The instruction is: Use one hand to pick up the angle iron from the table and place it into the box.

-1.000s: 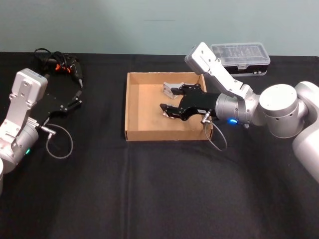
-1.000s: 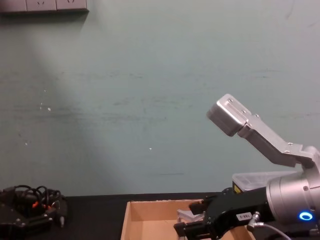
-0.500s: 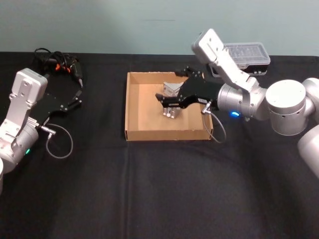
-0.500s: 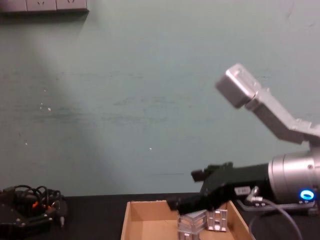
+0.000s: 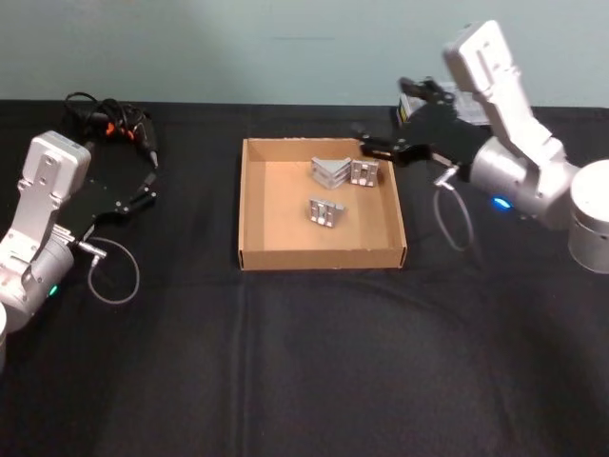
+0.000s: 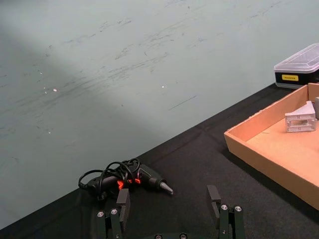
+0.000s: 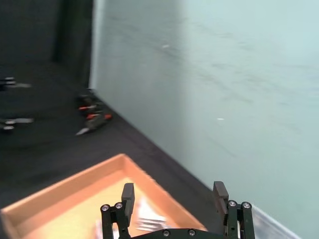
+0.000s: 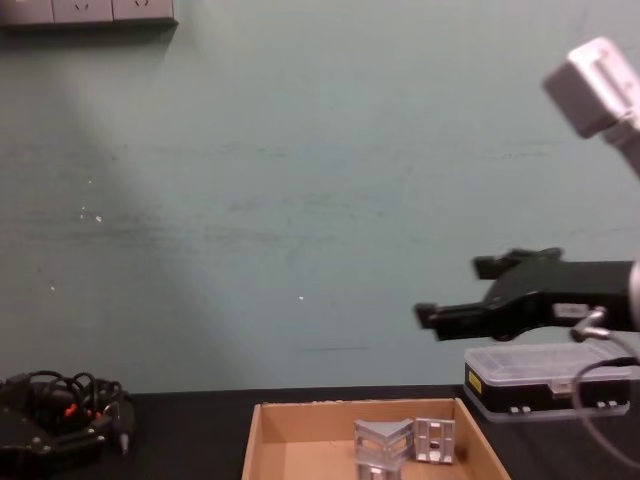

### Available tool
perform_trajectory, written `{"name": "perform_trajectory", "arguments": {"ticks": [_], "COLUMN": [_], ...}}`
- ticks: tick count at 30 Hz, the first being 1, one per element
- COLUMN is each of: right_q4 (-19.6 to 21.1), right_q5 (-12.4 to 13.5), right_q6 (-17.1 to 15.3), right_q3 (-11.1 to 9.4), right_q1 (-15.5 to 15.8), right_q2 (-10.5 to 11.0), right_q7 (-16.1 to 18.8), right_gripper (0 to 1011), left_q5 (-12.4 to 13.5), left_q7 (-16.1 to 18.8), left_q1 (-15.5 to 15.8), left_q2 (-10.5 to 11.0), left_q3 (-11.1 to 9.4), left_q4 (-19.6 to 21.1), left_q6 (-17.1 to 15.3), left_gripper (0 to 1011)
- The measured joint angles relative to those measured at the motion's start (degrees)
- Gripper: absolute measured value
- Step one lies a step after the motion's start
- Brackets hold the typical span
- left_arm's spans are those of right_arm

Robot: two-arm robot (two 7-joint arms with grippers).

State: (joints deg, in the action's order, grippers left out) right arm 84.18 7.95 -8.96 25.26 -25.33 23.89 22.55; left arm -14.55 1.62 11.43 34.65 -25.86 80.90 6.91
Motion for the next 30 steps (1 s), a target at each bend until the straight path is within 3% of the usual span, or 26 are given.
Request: {"name": "perform_trajectory", "arguments": {"ticks": [2, 12, 20, 30], "right_q4": [1.71, 4.02, 3.27, 3.31], "right_q5": [-0.40, -2.54, -3.42, -3.40], "right_q6": [0.42, 0.38, -0.89, -0.90], "right_q3": [-2.51, -8.41, -10.45, -10.30], "right_q1": [2.49, 9.69, 12.48, 12.30], "right_q2": [0.67, 2.23, 1.67, 1.73], "right_q7": [-2.83, -9.49, -11.18, -11.17], "right_gripper": [1003, 1003, 1003, 1003], "left_q5": [0.00, 0.00, 0.00, 0.00], "left_q7": [0.00, 0.00, 0.00, 0.00], "left_q1": [0.00, 0.00, 0.00, 0.00], "left_q2": [0.00, 0.00, 0.00, 0.00], "left_q3": [0.00, 0.00, 0.00, 0.00], "left_q4": [0.00, 0.00, 0.00, 0.00], "left_q6": [0.00, 0.00, 0.00, 0.00], "left_gripper": [1000, 1000, 1000, 1000]}}
